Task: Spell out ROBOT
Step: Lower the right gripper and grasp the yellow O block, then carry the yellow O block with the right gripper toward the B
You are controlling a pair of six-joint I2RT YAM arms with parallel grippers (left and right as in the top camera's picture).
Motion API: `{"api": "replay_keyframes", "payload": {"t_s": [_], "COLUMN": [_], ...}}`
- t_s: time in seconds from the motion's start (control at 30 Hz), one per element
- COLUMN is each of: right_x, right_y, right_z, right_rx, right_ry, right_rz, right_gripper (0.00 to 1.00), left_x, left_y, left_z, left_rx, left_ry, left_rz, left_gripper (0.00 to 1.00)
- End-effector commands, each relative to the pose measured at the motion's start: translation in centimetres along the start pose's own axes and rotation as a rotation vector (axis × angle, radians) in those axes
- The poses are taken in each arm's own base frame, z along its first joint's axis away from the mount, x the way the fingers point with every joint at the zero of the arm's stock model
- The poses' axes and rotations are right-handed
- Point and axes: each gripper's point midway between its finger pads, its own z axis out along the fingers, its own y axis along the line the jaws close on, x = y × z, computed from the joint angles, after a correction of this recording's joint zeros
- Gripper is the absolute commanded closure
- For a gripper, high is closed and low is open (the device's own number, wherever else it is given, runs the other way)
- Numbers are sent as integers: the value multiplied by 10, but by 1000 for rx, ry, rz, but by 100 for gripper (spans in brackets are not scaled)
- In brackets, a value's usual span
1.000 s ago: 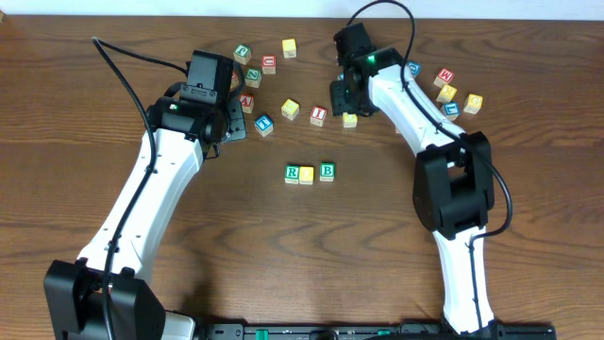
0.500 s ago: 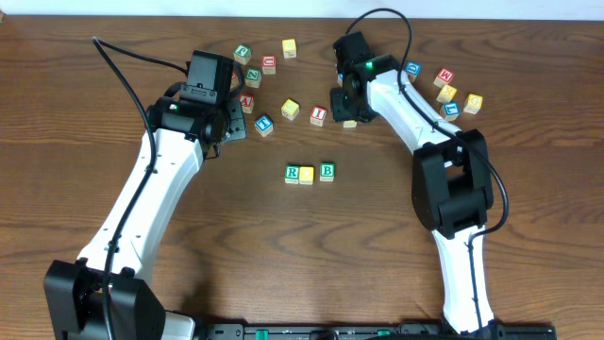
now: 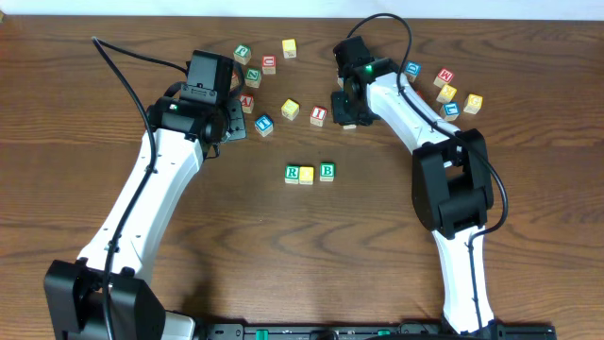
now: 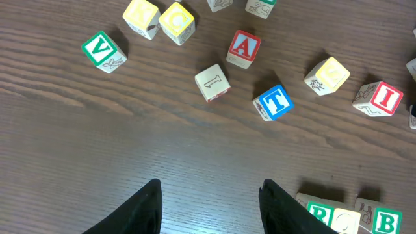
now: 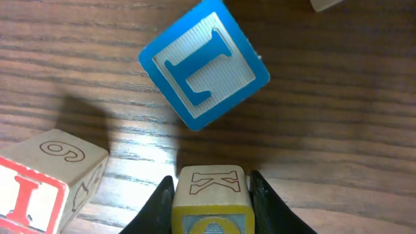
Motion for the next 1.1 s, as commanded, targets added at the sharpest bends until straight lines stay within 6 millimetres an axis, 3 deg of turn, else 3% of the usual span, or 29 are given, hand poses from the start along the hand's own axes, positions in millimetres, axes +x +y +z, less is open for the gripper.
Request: {"api": "replay_keyframes", "payload": {"t_s": [0.0, 0.23, 0.43, 0.63, 0.77, 1.07], "right_x": [5, 12, 43, 79, 99, 119], "right_y": [-1, -1, 6, 7, 18, 22], "right_z": [-6, -32, -49, -56, -60, -50], "right_rx": [3, -1, -51, -21, -5, 55], "right_ry": [17, 37, 161, 302, 360, 389], "right_rz": [6, 3, 5, -11, -50, -50], "right_gripper": [82, 84, 89, 90, 83, 85], "left_x": [-4, -4, -4, -4, -5, -5], "left_y": [3, 3, 3, 3, 2, 2], "left_z": [-5, -5, -5, -5, -5, -5], "left_rx": [-9, -9, -9, -8, -7, -6], "left_ry": [-20, -20, -20, -21, -25, -25], "left_rz": [5, 5, 5, 5, 4, 4], "left_gripper": [52, 52, 52, 52, 52, 52]}}
